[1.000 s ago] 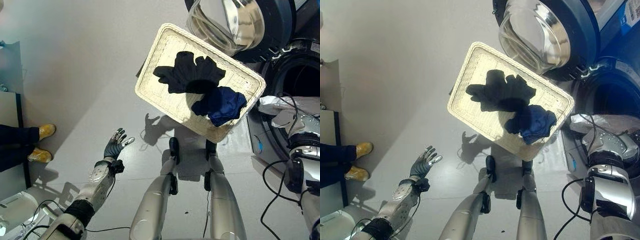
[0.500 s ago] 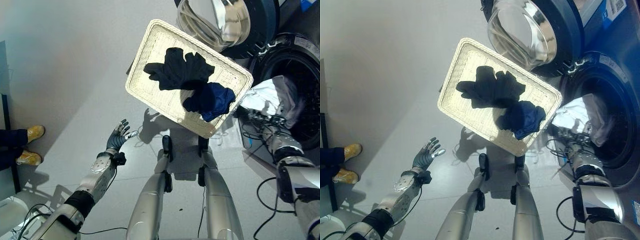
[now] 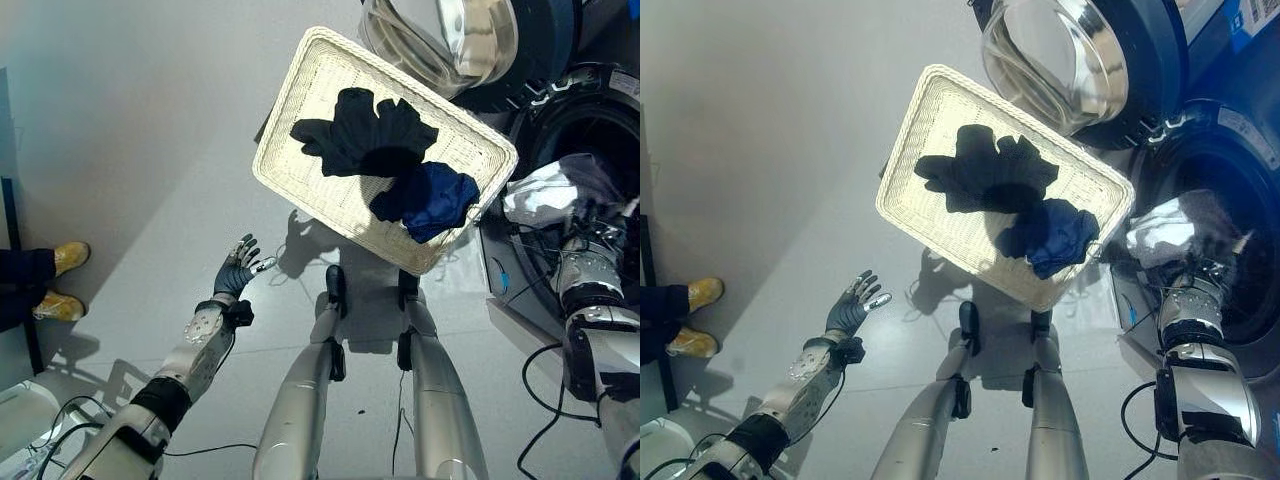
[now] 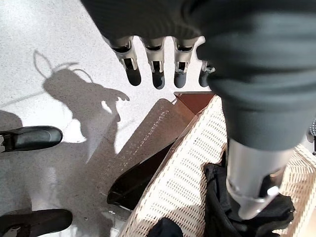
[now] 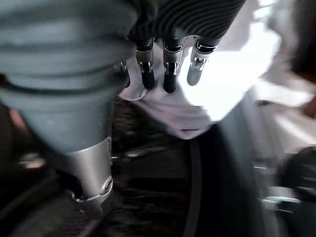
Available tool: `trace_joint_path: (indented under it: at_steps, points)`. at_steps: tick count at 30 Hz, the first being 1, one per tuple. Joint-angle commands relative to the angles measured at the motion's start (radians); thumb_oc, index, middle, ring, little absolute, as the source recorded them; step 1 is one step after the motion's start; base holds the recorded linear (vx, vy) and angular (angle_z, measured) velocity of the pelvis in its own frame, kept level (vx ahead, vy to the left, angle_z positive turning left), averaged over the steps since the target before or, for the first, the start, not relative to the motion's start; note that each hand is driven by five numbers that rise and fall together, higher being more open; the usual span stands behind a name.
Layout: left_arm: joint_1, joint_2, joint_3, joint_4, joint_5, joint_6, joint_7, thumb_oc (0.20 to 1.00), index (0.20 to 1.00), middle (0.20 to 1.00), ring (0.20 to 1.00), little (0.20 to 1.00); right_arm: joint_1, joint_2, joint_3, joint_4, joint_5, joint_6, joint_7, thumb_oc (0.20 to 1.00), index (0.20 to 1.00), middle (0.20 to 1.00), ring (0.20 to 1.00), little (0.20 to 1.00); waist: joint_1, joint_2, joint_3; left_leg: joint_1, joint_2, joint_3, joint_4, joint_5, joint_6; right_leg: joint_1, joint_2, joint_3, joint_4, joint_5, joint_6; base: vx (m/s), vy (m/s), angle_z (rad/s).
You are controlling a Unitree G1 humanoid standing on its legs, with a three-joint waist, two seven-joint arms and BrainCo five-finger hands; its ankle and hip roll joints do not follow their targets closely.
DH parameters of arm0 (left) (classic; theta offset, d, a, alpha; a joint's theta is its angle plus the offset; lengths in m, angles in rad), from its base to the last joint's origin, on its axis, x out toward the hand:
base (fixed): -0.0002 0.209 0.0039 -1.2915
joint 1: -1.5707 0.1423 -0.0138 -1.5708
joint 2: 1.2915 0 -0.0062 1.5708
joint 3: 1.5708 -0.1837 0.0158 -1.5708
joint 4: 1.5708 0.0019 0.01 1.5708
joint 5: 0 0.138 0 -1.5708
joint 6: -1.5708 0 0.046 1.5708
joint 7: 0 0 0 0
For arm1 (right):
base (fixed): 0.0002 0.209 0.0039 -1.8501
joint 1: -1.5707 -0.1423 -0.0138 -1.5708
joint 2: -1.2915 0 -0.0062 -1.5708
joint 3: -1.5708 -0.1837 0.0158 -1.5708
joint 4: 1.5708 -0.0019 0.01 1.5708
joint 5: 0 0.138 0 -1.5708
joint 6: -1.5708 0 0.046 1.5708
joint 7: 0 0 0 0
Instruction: Put the clothes into the washing machine.
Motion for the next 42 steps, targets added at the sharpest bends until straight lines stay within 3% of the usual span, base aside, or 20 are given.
trace_joint_path:
  at_steps: [1,6,9,11,13,14,15,16,18,21,23,24,27,29,31,32,34,35,39,42]
  points:
    - [-0.014,-0.027,0.021,0.023,-0.004,-0.039,0.002,1.0,1.0,1.0,1.0,1.0,0.015,-0.088,-0.012,0.01,0.005,-0.062,0.034,1.0,1.0,1.0,1.0,1.0,-0.01,0.082,-0.014,-0.048,-0.028,-0.006,0.054,-0.056,-0.042,-0.016,0.042,-0.041,0.16,-0.167,0.049,0.0,0.0,0.0]
    - [-0.007,-0.018,0.023,0.021,-0.014,-0.036,-0.007,1.0,1.0,1.0,1.0,1.0,0.031,-0.11,-0.019,0.029,-0.003,-0.017,0.038,1.0,1.0,1.0,1.0,1.0,-0.012,0.085,-0.014,-0.039,-0.032,-0.008,0.057,-0.064,-0.043,-0.008,0.038,-0.038,0.165,-0.179,0.051,0.0,0.0,0.0]
    - [0.006,0.005,0.048,0.017,-0.016,-0.029,-0.025,1.0,1.0,1.0,1.0,1.0,0.042,-0.149,-0.018,0.028,-0.053,0.091,0.0,1.0,1.0,1.0,1.0,1.0,-0.012,0.074,-0.014,-0.048,-0.026,-0.007,0.061,-0.059,-0.043,-0.013,0.04,-0.04,0.166,-0.17,0.049,0.0,-0.015,0.01]
    - [0.028,0.025,0.062,0.002,-0.014,-0.023,-0.029,1.0,1.0,1.0,1.0,1.0,0.041,-0.205,-0.015,-0.002,-0.031,0.087,-0.029,1.0,1.0,1.0,1.0,1.0,-0.014,0.059,-0.014,-0.042,-0.021,-0.007,0.063,-0.068,-0.044,-0.005,0.041,-0.04,0.168,-0.176,0.051,0.02,-0.054,0.02]
    - [0.093,0.04,0.09,-0.018,-0.008,-0.04,-0.036,1.0,1.0,1.0,1.0,1.0,0.08,-0.255,-0.06,-0.109,0.031,-0.128,0.001,1.0,1.0,1.0,1.0,1.0,-0.029,0.04,-0.014,-0.035,-0.013,-0.007,0.059,-0.075,-0.042,0.002,0.047,-0.038,0.166,-0.178,0.05,0.02,-0.014,0.0]
    - [0.093,0.04,0.09,-0.018,-0.008,-0.04,-0.036,1.0,1.0,1.0,1.0,1.0,0.08,-0.255,-0.06,-0.109,0.031,-0.128,0.001,1.0,1.0,1.0,1.0,1.0,-0.029,0.04,-0.014,-0.035,-0.013,-0.007,0.059,-0.075,-0.042,0.002,0.047,-0.038,0.166,-0.178,0.05,0.0,0.0,0.0]
    - [0.118,0.044,0.094,-0.027,-0.007,-0.049,-0.033,1.0,1.0,1.0,1.0,1.0,0.115,-0.248,-0.097,-0.166,0.031,-0.208,0.024,1.0,1.0,1.0,1.0,1.0,-0.035,0.032,-0.014,-0.027,-0.012,-0.008,0.056,-0.076,-0.041,0.009,0.051,-0.034,0.163,-0.177,0.051,0.01,0.007,-0.03]
    - [0.142,0.045,0.099,-0.042,-0.002,-0.05,-0.026,1.0,1.0,1.0,1.0,1.0,0.159,-0.24,-0.147,-0.243,0.031,-0.399,0.044,1.0,1.0,1.0,1.0,1.0,-0.044,0.025,-0.014,-0.019,-0.011,-0.008,0.051,-0.077,-0.042,0.015,0.057,-0.026,0.158,-0.173,0.053,0.01,0.018,-0.05]
    - [0.138,0.032,0.093,-0.035,0.0,-0.045,-0.013,1.0,1.0,1.0,1.0,1.0,0.127,-0.26,-0.209,-0.343,0.031,-0.67,-0.024,1.0,1.0,1.0,1.0,1.0,-0.056,0.025,-0.014,-0.016,-0.011,-0.002,0.05,-0.072,-0.043,0.012,0.068,-0.011,0.15,-0.163,0.055,0.01,0.071,-0.09]
    - [0.124,0.028,0.074,-0.041,-0.019,-0.039,0.003,1.0,1.0,1.0,1.0,1.0,0.092,-0.306,-0.209,-0.313,0.031,-0.726,-0.063,1.0,1.0,1.0,1.0,1.0,-0.063,0.032,-0.014,-0.017,-0.013,0.001,0.056,-0.073,-0.046,0.007,0.07,-0.001,0.151,-0.162,0.055,-0.01,0.077,-0.1]
    - [0.121,0.027,0.073,-0.042,-0.021,-0.038,0.005,1.0,1.0,1.0,1.0,1.0,0.086,-0.313,-0.205,-0.307,0.031,-0.725,-0.068,1.0,1.0,1.0,1.0,1.0,-0.063,0.034,-0.014,-0.02,-0.012,0.003,0.057,-0.071,-0.046,0.004,0.07,0.0,0.15,-0.16,0.055,-0.01,0.051,-0.07]
    - [0.109,0.009,0.062,-0.047,-0.031,-0.037,0.014,1.0,1.0,1.0,1.0,1.0,0.067,-0.332,-0.174,-0.261,-0.067,-0.675,-0.155,1.0,1.0,1.0,1.0,1.0,-0.067,0.043,-0.014,-0.026,-0.017,0.007,0.063,-0.067,-0.048,-0.002,0.07,0.009,0.146,-0.156,0.053,0.01,0.086,-0.08]
    - [0.103,-0.001,0.056,-0.05,-0.03,-0.037,0.014,1.0,1.0,1.0,1.0,1.0,0.07,-0.314,-0.152,-0.249,-0.163,-0.601,-0.221,1.0,1.0,1.0,1.0,1.0,-0.068,0.051,-0.014,-0.03,-0.019,0.01,0.064,-0.065,-0.049,-0.004,0.069,0.012,0.141,-0.154,0.052,0.01,0.056,-0.08]
    - [0.089,-0.02,0.044,-0.051,-0.027,-0.039,0.017,1.0,1.0,1.0,1.0,1.0,0.085,-0.26,-0.111,-0.227,-0.281,-0.456,-0.239,1.0,1.0,1.0,1.0,1.0,-0.065,0.061,-0.014,-0.039,-0.024,0.012,0.063,-0.059,-0.05,-0.009,0.066,0.015,0.132,-0.149,0.051,0.02,0.039,-0.07]
    - [0.082,-0.029,0.037,-0.049,-0.025,-0.042,0.015,1.0,1.0,1.0,1.0,1.0,0.107,-0.212,-0.061,-0.207,-0.389,-0.335,-0.198,1.0,1.0,1.0,1.0,1.0,-0.063,0.068,-0.014,-0.035,-0.028,0.014,0.059,-0.063,-0.051,-0.004,0.059,0.012,0.123,-0.155,0.051,0.01,0.016,-0.02]
    - [0.078,-0.033,0.036,-0.047,-0.022,-0.044,0.015,1.0,1.0,1.0,1.0,1.0,0.112,-0.196,-0.047,-0.204,-0.416,-0.31,-0.171,1.0,1.0,1.0,1.0,1.0,-0.061,0.071,-0.014,-0.044,-0.027,0.016,0.056,-0.056,-0.05,-0.012,0.058,0.011,0.117,-0.144,0.051,0.0,0.0,0.0]
    - [0.075,-0.042,0.046,-0.043,-0.012,-0.044,0.016,1.0,1.0,1.0,1.0,1.0,0.142,-0.144,-0.006,-0.222,-0.446,-0.252,-0.09,1.0,1.0,1.0,1.0,1.0,-0.06,0.071,-0.014,-0.052,-0.028,0.02,0.054,-0.054,-0.049,-0.018,0.054,0.007,0.11,-0.139,0.05,-0.02,0.003,0.0]
    - [0.075,-0.049,0.056,-0.026,-0.003,-0.054,0.006,1.0,1.0,1.0,1.0,1.0,0.176,-0.105,0.026,-0.235,-0.474,-0.196,0.0,1.0,1.0,1.0,1.0,1.0,-0.059,0.069,-0.014,-0.062,-0.027,0.025,0.054,-0.051,-0.049,-0.027,0.052,0.003,0.105,-0.134,0.049,-0.02,0.0,-0.05]
    - [0.082,-0.084,0.08,0.015,0.028,-0.078,-0.003,1.0,1.0,1.0,1.0,1.0,0.262,0.0,0.096,-0.267,-0.525,-0.139,0.138,1.0,1.0,1.0,1.0,1.0,-0.062,0.062,-0.014,-0.078,-0.028,0.031,0.056,-0.054,-0.049,-0.042,0.048,-0.004,0.107,-0.137,0.049,-0.02,0.01,-0.06]
    - [0.089,-0.095,0.087,0.028,0.037,-0.09,-0.003,1.0,1.0,1.0,1.0,1.0,0.29,0.038,0.112,-0.284,-0.531,-0.133,0.172,1.0,1.0,1.0,1.0,1.0,-0.064,0.06,-0.014,-0.083,-0.025,0.036,0.053,-0.051,-0.049,-0.049,0.049,-0.004,0.106,-0.136,0.05,0.0,0.019,-0.02]
